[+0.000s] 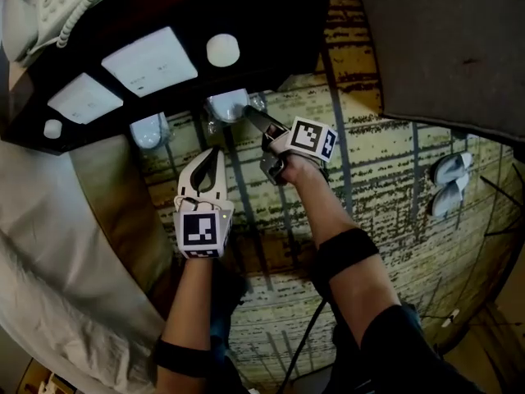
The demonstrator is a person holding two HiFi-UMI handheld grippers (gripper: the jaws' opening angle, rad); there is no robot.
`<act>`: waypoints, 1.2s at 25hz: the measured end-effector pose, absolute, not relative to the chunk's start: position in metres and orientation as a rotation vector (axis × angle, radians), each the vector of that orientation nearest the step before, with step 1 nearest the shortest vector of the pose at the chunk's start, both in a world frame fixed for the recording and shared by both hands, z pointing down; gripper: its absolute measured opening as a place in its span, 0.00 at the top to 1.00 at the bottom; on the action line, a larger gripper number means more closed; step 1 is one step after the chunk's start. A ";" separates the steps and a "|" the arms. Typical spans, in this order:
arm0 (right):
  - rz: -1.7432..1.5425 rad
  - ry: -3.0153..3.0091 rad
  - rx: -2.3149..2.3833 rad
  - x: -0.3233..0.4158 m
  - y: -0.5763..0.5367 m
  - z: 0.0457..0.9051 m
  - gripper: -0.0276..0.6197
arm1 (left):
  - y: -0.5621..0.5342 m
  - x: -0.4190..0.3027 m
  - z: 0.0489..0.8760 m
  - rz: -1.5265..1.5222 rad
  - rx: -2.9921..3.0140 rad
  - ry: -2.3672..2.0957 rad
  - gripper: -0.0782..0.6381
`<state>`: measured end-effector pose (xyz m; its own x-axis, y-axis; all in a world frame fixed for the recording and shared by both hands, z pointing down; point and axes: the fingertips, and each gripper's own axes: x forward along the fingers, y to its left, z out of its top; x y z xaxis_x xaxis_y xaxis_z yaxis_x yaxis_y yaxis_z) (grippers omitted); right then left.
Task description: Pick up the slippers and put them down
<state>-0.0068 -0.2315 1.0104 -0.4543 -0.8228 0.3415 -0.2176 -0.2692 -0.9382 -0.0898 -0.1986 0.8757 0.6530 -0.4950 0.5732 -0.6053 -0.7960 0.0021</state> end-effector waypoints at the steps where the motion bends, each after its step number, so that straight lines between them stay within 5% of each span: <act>1: -1.771 1.522 -1.272 -0.008 -0.235 1.014 0.44 | -0.200 -0.090 0.880 0.840 2.677 -0.902 0.90; 8: -1.706 1.483 -1.122 -0.025 -0.269 1.017 0.43 | -0.210 -0.098 0.893 0.821 2.674 -0.912 0.90; 13: -1.668 1.518 -1.020 -0.040 -0.282 1.008 0.72 | -0.216 -0.106 0.898 0.820 2.671 -0.922 0.90; 15: -1.649 1.521 -0.990 -0.042 -0.283 1.004 0.74 | -0.218 -0.107 0.898 0.818 2.675 -0.919 0.90; 30: -1.592 1.590 -0.972 -0.036 -0.242 0.993 0.77 | -0.198 -0.109 0.902 0.845 2.664 -0.875 0.90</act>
<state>-0.0360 -0.2415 0.9934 -0.4922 -0.8695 0.0428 -0.0421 -0.0254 -0.9988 -0.1093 -0.1983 0.9023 0.6590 -0.4762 0.5822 -0.5981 -0.8012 0.0217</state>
